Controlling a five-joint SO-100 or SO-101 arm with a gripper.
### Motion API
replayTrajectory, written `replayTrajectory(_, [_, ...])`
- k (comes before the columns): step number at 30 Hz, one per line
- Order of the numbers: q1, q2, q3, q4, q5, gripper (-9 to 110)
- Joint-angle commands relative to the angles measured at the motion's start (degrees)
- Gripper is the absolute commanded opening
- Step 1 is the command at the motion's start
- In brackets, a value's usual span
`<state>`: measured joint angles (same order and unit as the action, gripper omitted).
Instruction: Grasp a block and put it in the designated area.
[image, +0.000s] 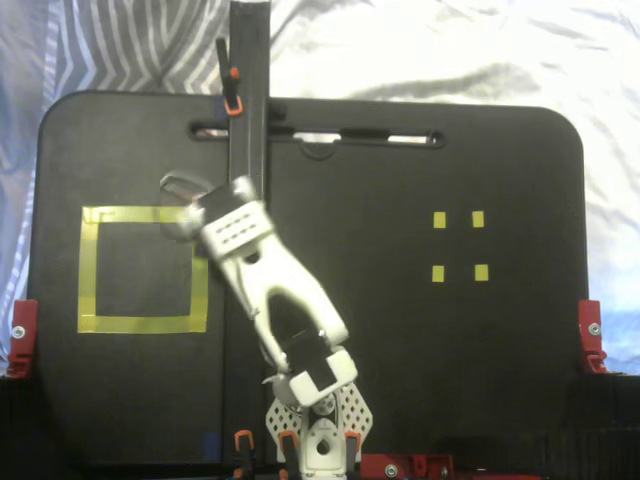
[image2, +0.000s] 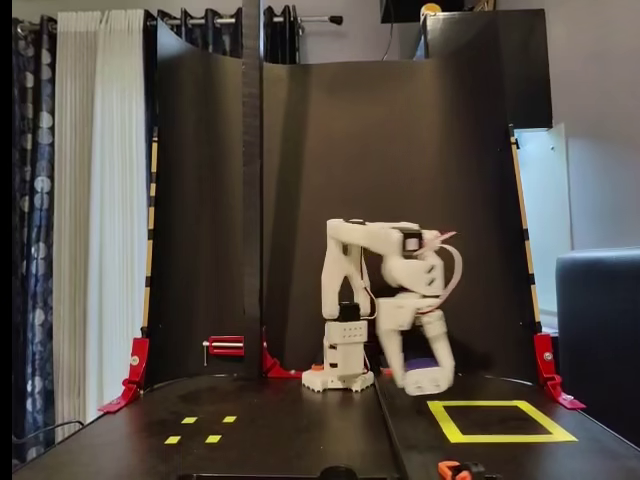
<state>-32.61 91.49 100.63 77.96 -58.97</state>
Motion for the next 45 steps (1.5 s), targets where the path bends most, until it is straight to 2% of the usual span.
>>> replayTrajectory(1, [-3.5, 1.5, -0.1, 0.2, 2.1, 19])
replayTrajectory(12, [-10.9, -2.5, -0.1, -1.6, 8.1, 19])
replayTrajectory(45, [-13.5, -17.7, -1.5, -12.7, 10.0, 19])
